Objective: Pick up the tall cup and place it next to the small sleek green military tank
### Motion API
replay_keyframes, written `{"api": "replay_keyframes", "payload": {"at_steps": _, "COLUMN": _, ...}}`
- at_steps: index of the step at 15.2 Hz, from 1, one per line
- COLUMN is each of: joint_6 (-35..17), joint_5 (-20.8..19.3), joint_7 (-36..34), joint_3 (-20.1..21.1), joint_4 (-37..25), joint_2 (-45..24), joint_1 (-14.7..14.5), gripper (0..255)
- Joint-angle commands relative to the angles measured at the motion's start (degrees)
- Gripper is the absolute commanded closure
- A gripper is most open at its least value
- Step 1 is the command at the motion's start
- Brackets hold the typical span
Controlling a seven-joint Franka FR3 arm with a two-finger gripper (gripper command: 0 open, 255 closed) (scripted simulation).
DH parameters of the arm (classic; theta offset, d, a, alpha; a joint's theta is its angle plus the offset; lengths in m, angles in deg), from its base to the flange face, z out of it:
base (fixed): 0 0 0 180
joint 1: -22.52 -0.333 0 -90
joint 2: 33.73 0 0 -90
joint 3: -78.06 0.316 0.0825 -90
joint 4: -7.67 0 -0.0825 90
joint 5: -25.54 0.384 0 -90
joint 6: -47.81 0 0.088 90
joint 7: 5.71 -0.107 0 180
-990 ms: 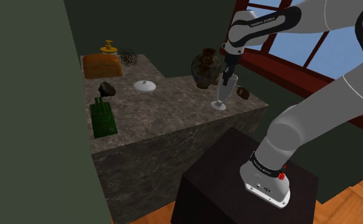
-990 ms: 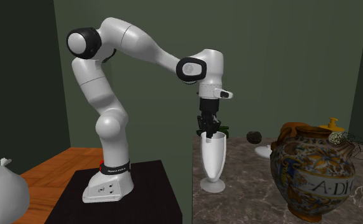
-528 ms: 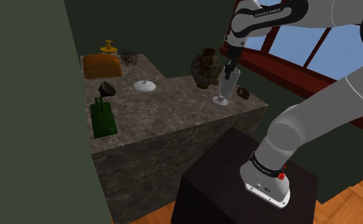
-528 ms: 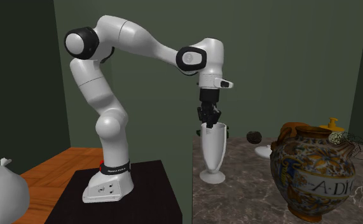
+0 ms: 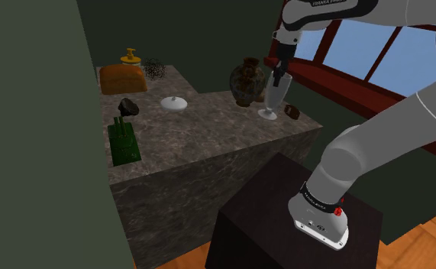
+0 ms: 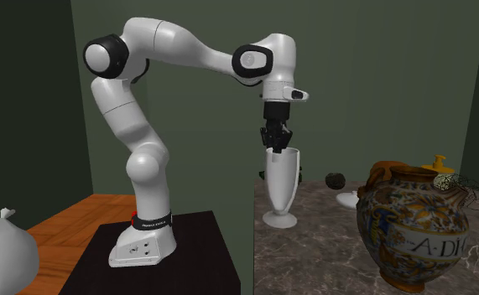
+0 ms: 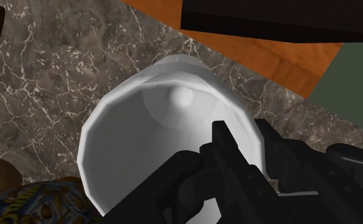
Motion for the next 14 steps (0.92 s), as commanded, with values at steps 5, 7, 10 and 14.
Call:
{"api": "replay_keyframes", "payload": {"at_steps": 5, "joint_6": 4.5, "joint_5": 0.3, "joint_7": 0.2, "joint_3": 0.4, "joint_4": -4.5, "joint_2": 0.0, "joint_1": -0.2, "gripper": 255}}
{"api": "replay_keyframes", "payload": {"at_steps": 7, "joint_6": 6.0, "joint_5": 0.4, "joint_7": 0.3, "joint_3": 0.6, "joint_4": -6.1, "joint_2": -0.1, "joint_1": -0.2, "gripper": 255}}
{"api": "replay_keyframes", "payload": {"at_steps": 10, "joint_6": 8.3, "joint_5": 0.6, "joint_7": 0.5, "joint_3": 0.7, "joint_4": -8.6, "joint_2": -0.3, "joint_1": -0.3, "gripper": 255}}
{"api": "replay_keyframes", "payload": {"at_steps": 14, "joint_6": 11.3, "joint_5": 0.8, "joint_7": 0.7, "joint_3": 0.9, "joint_4": -12.0, "joint_2": -0.7, "joint_1": -0.5, "gripper": 255}}
